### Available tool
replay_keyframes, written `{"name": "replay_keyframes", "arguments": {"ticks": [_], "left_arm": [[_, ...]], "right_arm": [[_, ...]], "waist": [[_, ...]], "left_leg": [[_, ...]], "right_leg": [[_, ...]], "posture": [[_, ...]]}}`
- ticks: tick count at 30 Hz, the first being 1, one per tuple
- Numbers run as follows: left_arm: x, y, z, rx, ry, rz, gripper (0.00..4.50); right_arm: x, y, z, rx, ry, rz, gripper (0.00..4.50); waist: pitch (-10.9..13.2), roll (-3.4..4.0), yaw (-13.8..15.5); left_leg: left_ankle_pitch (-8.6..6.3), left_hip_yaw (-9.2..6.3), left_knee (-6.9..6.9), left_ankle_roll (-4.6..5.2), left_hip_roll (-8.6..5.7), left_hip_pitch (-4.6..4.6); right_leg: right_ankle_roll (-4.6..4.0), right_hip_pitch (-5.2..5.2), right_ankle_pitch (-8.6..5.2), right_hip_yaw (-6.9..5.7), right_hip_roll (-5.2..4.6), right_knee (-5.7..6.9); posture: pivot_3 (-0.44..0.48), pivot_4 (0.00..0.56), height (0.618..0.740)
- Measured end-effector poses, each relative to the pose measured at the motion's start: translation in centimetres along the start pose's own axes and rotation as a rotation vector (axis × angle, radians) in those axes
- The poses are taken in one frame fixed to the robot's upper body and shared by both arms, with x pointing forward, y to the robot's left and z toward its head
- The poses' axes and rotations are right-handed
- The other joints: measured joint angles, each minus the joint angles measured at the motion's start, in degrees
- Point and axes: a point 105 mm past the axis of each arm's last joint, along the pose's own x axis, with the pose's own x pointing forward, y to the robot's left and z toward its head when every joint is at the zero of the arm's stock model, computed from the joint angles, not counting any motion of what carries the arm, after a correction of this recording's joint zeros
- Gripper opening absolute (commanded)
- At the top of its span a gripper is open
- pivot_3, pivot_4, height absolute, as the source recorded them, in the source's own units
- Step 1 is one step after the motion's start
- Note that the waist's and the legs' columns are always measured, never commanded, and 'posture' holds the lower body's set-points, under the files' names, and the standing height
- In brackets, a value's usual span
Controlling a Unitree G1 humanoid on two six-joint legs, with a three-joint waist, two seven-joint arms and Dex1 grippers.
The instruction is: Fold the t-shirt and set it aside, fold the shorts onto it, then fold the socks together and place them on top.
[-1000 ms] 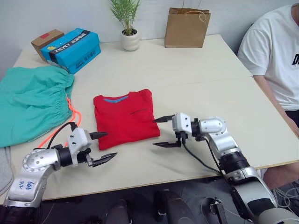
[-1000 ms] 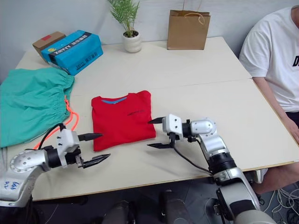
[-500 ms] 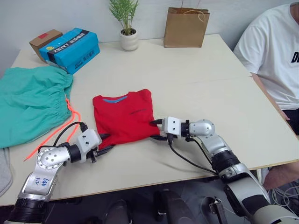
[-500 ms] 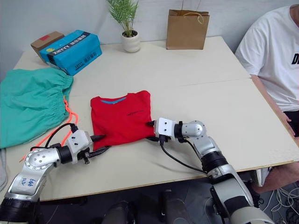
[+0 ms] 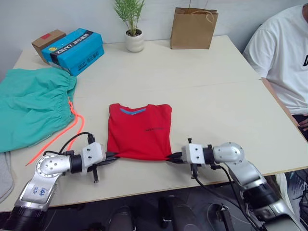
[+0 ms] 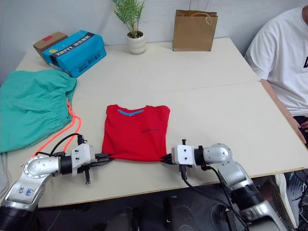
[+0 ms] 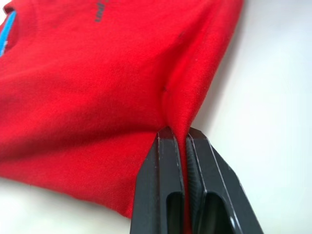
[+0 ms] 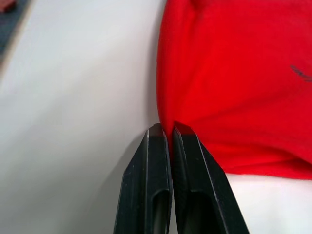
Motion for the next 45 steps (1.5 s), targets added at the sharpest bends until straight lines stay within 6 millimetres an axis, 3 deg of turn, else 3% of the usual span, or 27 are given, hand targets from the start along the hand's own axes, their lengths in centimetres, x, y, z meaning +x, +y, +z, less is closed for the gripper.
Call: {"name": "replay_keyframes", "arguments": {"ticks": [5, 11, 12, 15, 23, 27, 29, 33, 35, 38, 41, 45], "left_arm": [[-0.5, -2.9, 0.5, -0.067, -0.013, -0.032, 0.0], [-1.1, -4.0, 0.3, -0.108, -0.005, -0.028, 0.0], [-1.2, -4.1, 0.2, -0.114, -0.004, -0.029, 0.0], [-1.5, -3.9, 0.0, -0.128, 0.0, -0.014, 0.75], [-3.1, -3.9, -0.3, -0.208, 0.022, 0.001, 3.32], [-4.9, -3.9, 0.2, -0.378, -0.022, 0.039, 3.32], [-6.0, -3.5, 1.6, -0.486, -0.094, 0.038, 3.36], [-5.7, -1.1, 5.4, -0.496, -0.263, 0.042, 2.43], [-4.2, -0.5, 5.7, -0.476, -0.281, 0.054, 1.77], [-1.4, -0.7, 4.5, -0.426, -0.22, 0.048, 0.79], [0.6, -0.6, 3.2, -0.413, -0.203, 0.092, 0.04], [2.0, -0.5, 1.0, -0.41, -0.168, 0.176, 0.04]], "right_arm": [[-2.0, 1.6, -0.7, 0.031, 0.033, -0.014, 0.04], [-2.4, 3.0, -0.8, 0.073, -0.004, -0.002, 0.04], [-2.3, 3.2, -0.7, 0.08, -0.014, -0.005, 0.25], [-2.5, 3.3, -0.9, 0.09, -0.019, -0.021, 1.0], [-4.2, 3.7, -1.0, 0.211, -0.057, -0.038, 3.81], [-5.3, 2.2, 0.2, 0.339, -0.125, -0.073, 3.81], [-5.6, 0.3, 1.6, 0.371, -0.191, -0.101, 3.11], [-3.8, -2.9, 4.7, 0.315, -0.304, -0.12, 1.72], [-1.6, -3.1, 5.1, 0.303, -0.327, -0.102, 0.99], [1.5, -2.5, 4.2, 0.309, -0.282, -0.069, 0.01], [3.9, -2.1, 3.2, 0.308, -0.242, -0.069, 0.0], [5.8, -1.4, 1.8, 0.318, -0.209, -0.067, 0.0]], "waist": [[0.0, -0.01, 0.26], [-0.03, -0.07, 1.03], [-0.03, -0.07, 1.06], [-0.03, -0.08, 1.04], [-0.03, -0.09, 1.06], [0.02, -0.23, 0.75], [0.04, -0.26, 0.78], [0.01, -0.13, 1.27], [-0.02, -0.13, 1.5], [-0.02, -0.13, 1.54], [-0.06, -0.16, 1.35], [-0.07, -0.17, 1.06]], "left_leg": [[-0.2, -0.01, -0.01, 0.32, -0.01, 0.0], [-0.21, -0.07, 0.0, 0.33, -0.01, -0.02], [-0.22, -0.07, 0.0, 0.34, -0.02, -0.02], [-0.23, -0.07, 0.03, 0.36, -0.02, 0.0], [-0.25, -0.11, 0.03, 0.4, -0.01, -0.02], [-0.25, -0.13, 0.03, 0.4, 0.03, -0.01], [-0.24, -0.18, 0.07, 0.39, 0.04, -0.01], [-0.19, -0.44, 0.08, 0.4, -0.07, 0.05], [-0.18, -0.46, 0.05, 0.39, -0.09, 0.03], [-0.11, -0.38, 0.1, 0.24, -0.1, -0.06], [-0.11, -0.25, 0.17, 0.24, -0.06, -0.11], [-0.13, -0.23, 0.15, 0.27, -0.05, -0.09]], "right_leg": [[0.0, 0.03, 0.0, 0.0, 0.02, -0.1], [0.01, 0.04, 0.0, -0.02, 0.05, -0.17], [0.01, 0.06, 0.0, -0.02, 0.04, -0.18], [0.03, 0.09, 0.02, -0.02, 0.04, -0.2], [0.03, 0.13, 0.02, -0.04, 0.03, -0.25], [0.02, 0.13, 0.03, -0.04, 0.06, -0.22], [0.01, 0.14, 0.04, -0.07, 0.06, -0.21], [0.0, 0.36, 0.05, -0.16, 0.05, -0.26], [0.02, 0.39, 0.06, -0.17, 0.05, -0.31], [0.07, 0.35, 0.06, -0.15, 0.03, -0.37], [0.11, 0.29, 0.08, -0.14, 0.01, -0.37], [0.11, 0.25, 0.08, -0.13, 0.01, -0.34]], "posture": [[0.0, 0.15, 0.74], [0.0, 0.15, 0.74], [0.0, 0.15, 0.74], [0.0, 0.15, 0.74], [0.0, 0.15, 0.74], [0.0, 0.15, 0.74], [0.0, 0.15, 0.74], [0.0, 0.15, 0.74], [0.0, 0.15, 0.74], [0.0, 0.15, 0.74], [0.0, 0.15, 0.74], [0.0, 0.15, 0.74]]}}
